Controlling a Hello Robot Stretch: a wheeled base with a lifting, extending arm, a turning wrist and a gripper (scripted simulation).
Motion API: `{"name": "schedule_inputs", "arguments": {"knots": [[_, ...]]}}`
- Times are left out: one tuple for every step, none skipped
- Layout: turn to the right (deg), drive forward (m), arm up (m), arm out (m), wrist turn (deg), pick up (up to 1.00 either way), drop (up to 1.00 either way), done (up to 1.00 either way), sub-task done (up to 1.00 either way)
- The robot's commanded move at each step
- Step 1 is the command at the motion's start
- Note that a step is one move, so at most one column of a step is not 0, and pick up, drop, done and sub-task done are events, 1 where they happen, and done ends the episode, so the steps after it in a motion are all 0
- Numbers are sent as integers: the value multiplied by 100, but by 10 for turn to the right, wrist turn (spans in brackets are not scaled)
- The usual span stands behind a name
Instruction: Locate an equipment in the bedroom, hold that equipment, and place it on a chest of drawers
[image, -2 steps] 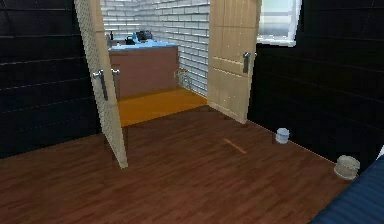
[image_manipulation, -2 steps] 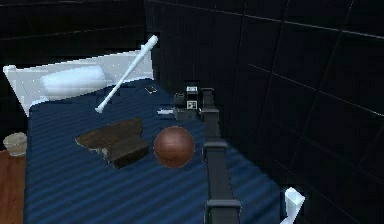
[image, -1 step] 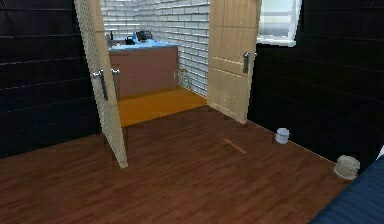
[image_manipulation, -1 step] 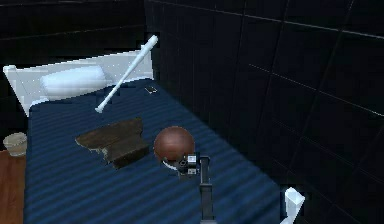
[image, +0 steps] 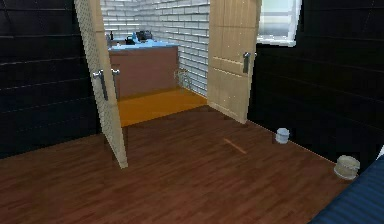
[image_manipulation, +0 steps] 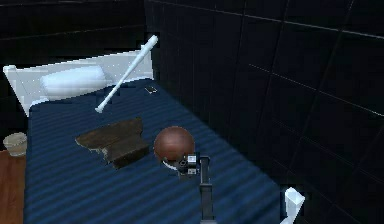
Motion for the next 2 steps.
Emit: {"name": "schedule_inputs", "arguments": {"knots": [[0, 0, 10, 0, 0, 0, 0, 0, 0], [0, 0, 36, 0, 0, 0, 0, 0, 0]]}}
